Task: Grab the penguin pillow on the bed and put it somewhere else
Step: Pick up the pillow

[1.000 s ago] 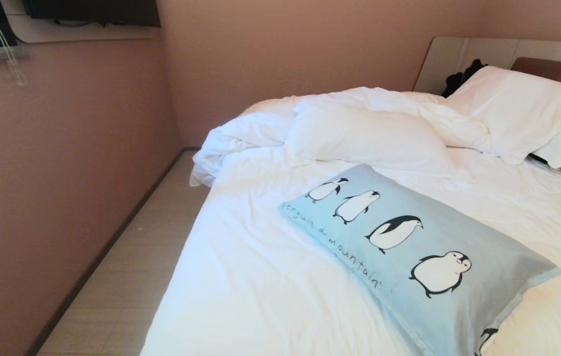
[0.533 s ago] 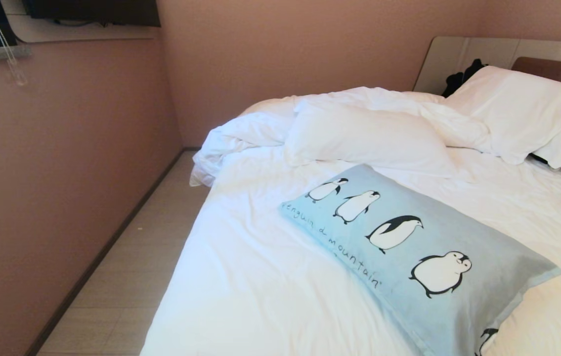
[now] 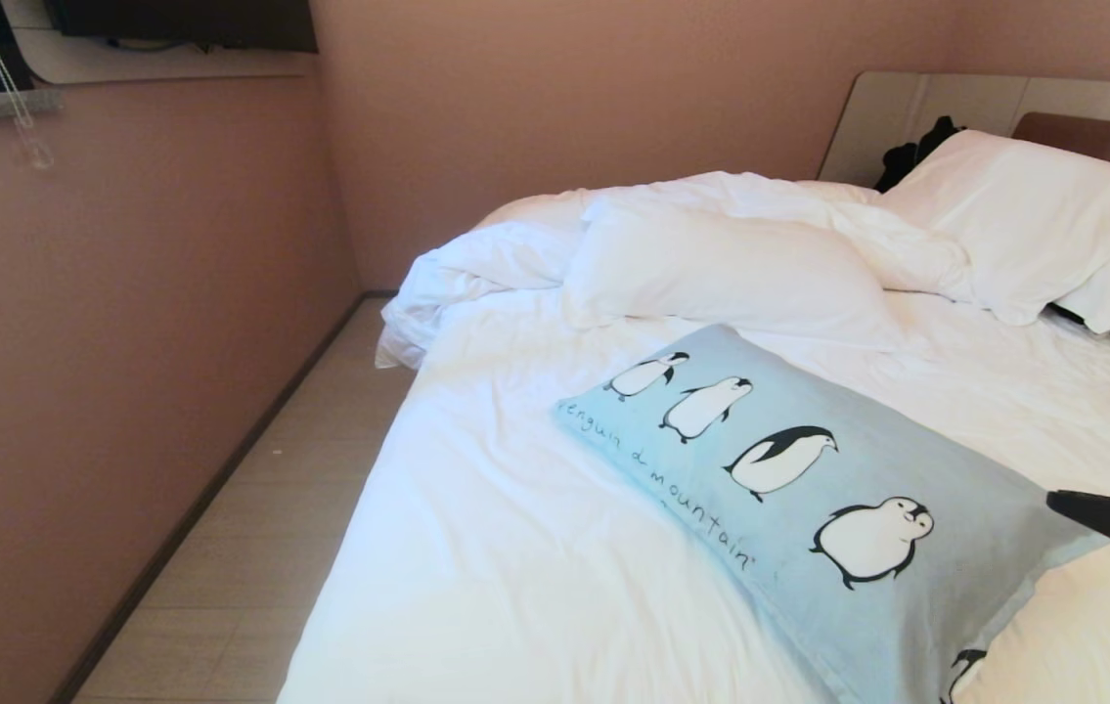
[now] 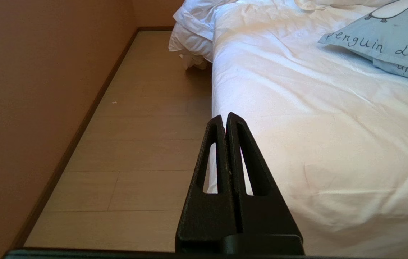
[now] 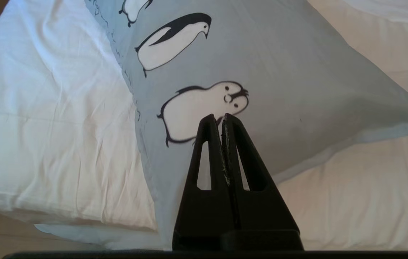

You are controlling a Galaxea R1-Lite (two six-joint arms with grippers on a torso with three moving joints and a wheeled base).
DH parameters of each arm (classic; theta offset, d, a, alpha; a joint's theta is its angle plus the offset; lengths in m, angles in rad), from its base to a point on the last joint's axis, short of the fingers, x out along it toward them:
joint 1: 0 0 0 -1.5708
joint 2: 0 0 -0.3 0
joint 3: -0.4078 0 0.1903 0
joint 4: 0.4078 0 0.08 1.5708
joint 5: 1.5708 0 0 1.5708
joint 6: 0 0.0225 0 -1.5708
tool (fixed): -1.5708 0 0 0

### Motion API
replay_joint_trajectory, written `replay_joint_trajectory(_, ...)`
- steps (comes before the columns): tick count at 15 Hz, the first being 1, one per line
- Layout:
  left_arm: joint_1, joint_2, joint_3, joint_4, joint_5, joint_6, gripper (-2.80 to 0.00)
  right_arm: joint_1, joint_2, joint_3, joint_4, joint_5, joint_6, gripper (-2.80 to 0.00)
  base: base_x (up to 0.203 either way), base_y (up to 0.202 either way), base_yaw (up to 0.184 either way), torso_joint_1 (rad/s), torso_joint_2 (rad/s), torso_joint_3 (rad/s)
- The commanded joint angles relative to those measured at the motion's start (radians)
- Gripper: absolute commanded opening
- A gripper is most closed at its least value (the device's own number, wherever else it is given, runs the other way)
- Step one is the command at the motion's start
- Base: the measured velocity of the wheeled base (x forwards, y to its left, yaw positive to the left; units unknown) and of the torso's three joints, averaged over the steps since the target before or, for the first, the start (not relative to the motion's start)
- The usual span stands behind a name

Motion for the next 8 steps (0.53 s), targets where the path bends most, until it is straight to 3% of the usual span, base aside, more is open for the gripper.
replay_joint_trajectory(1,0.0,0.0,0.0,0.0,0.001,0.0,-2.8,0.0,0.154,-0.067,-0.001,0.01,0.0,-2.8,0.0,0.0,0.0,0.0,0.0,0.0)
replay_joint_trajectory(8,0.0,0.0,0.0,0.0,0.001,0.0,-2.8,-0.005,0.461,-0.217,-0.032,0.101,-0.023,-2.8,0.0,0.0,0.0,0.0,0.0,0.0)
